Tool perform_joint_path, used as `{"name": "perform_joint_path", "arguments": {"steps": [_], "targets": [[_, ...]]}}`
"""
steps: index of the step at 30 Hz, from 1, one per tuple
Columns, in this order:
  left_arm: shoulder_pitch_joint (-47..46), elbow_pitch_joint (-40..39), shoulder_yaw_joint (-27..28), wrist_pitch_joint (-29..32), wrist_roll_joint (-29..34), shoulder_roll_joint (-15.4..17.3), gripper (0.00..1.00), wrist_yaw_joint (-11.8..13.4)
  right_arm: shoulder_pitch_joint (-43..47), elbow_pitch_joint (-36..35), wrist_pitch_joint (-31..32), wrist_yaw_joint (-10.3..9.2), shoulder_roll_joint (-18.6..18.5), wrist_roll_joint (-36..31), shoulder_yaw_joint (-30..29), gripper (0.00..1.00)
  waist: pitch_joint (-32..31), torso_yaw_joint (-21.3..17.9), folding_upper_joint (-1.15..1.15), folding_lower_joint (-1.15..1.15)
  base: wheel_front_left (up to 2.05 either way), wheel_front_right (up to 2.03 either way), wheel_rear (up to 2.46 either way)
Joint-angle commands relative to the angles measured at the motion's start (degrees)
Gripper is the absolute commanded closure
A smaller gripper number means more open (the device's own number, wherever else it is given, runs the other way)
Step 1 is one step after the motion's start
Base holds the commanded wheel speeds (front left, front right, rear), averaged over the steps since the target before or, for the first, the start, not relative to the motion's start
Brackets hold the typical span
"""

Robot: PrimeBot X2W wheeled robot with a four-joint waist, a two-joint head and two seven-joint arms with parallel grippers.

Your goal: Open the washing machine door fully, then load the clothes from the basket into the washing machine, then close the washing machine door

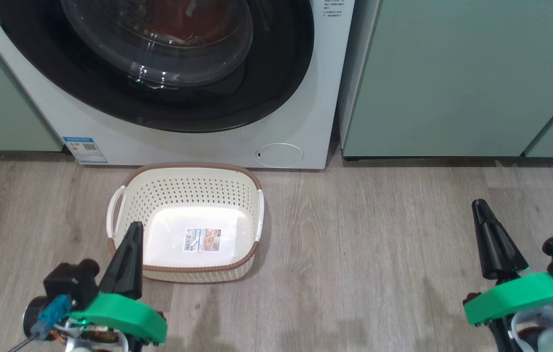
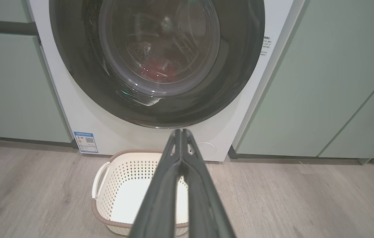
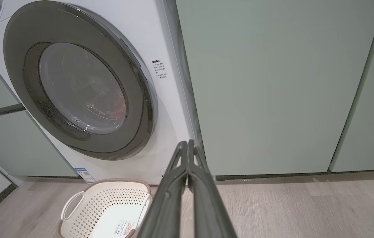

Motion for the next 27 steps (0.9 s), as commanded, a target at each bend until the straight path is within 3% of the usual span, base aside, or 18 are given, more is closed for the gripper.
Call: {"name": "perform_joint_path", "arguments": {"steps": [1, 27], "targets": [[-2.0, -1.3, 1.2, 0.2, -2.1, 0.3, 1.0, -0.5, -1.6, -1.2, 0.2, 0.0, -0.5, 2.4, 0.1, 1.0, -0.1, 0.0, 0.0, 0.0, 0.0, 0.0, 0.0], [-4.0, 3.3, 3.6, 2.5, -18.1, -0.8, 1.0, -3.4, -3.8, 3.2, 1.0, -0.01, -1.3, 19.2, 0.9, 1.0, -0.6, 0.2, 0.0, 0.0, 0.0, 0.0, 0.0]]}}
